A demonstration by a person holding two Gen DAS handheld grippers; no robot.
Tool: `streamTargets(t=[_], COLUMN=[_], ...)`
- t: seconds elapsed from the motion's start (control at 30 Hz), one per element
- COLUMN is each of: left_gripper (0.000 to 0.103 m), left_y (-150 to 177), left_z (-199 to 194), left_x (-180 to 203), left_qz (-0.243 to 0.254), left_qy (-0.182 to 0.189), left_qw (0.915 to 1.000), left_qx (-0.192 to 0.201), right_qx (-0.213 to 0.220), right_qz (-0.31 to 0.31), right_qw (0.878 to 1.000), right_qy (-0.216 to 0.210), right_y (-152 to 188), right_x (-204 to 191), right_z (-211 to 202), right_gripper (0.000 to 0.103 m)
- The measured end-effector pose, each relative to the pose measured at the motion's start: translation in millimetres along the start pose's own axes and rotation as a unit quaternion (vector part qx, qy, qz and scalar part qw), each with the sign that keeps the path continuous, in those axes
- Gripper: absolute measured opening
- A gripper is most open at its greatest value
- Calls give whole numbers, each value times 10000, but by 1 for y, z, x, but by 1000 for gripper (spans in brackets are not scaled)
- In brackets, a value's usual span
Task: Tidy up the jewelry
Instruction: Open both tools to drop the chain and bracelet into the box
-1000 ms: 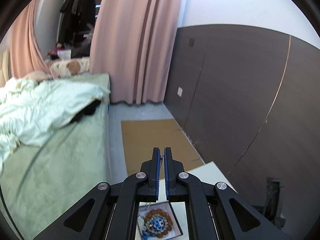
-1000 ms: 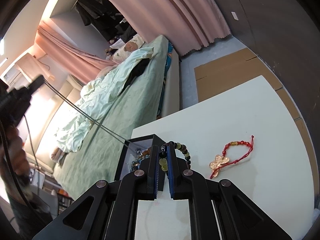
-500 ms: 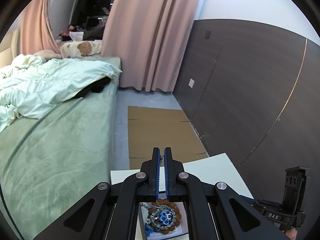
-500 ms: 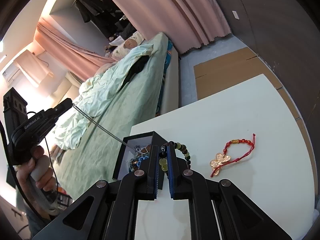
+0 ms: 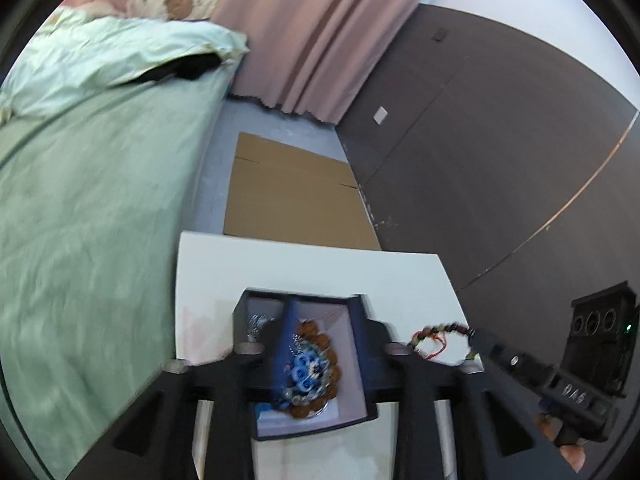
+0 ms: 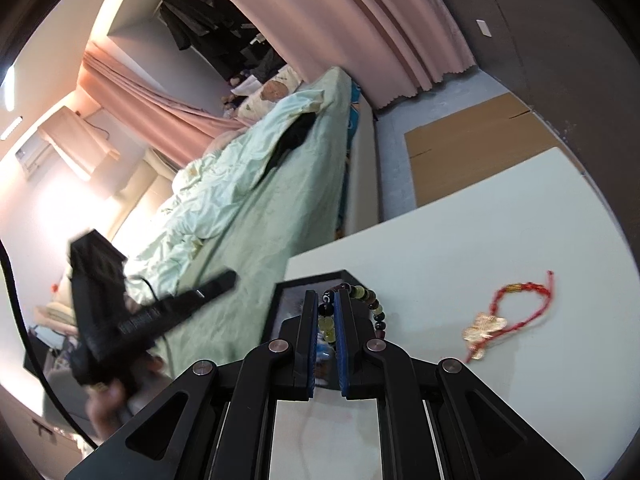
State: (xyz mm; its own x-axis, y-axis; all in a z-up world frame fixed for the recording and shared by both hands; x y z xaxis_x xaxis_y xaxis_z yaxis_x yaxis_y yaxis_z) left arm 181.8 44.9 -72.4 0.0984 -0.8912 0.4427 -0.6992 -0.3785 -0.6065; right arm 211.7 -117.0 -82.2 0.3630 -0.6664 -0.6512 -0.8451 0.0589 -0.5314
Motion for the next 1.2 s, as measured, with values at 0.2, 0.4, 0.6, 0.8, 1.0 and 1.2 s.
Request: streamTargets(t=[0.2, 0.4, 0.6, 0.8, 1.0, 1.2], left_gripper=[58, 58, 58, 58, 58, 71], left_y=[6, 0, 1, 1, 2, 8], left_z=[-21, -31, -31, -32, -30, -31], left_x=[-20, -24, -27, -31, -26, -14], left_qz=[-245, -154, -159, -196, -200, -77], left_qy=[-51, -79, 11, -3, 2, -70], left_qw=[9992, 9990, 9991, 9990, 9990, 9988], left_qx=[305, 414, 387, 399, 395, 472], right_qx=[51, 4, 267, 35, 21, 36], right_qz=[-37, -219, -227, -137, -194, 49], right_qw=[9997, 9996, 9994, 9998, 9998, 9992], right_qy=[-215, -177, 5, -161, 69, 404], right_y=[2, 9, 8, 13, 15, 15], right_x=[-19, -33, -35, -38, -32, -9], right_z=[17, 36, 48, 58, 42, 21], right_gripper=[10, 10, 11, 39, 40, 43])
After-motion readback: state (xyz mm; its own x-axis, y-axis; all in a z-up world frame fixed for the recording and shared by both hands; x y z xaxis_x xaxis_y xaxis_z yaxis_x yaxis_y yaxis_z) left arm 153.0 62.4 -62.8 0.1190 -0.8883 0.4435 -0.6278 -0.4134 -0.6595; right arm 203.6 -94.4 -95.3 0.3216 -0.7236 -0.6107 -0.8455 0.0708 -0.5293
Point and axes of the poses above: each gripper's, at about its wrist camera, not at the fingertips, and z roughly the way its jaws point, x to its right, y to its underside, the point moved 6 cm from there along z, roughly the way its jaws point, and after that the axes turned 3 degrees about z, right-handed, at the moved point
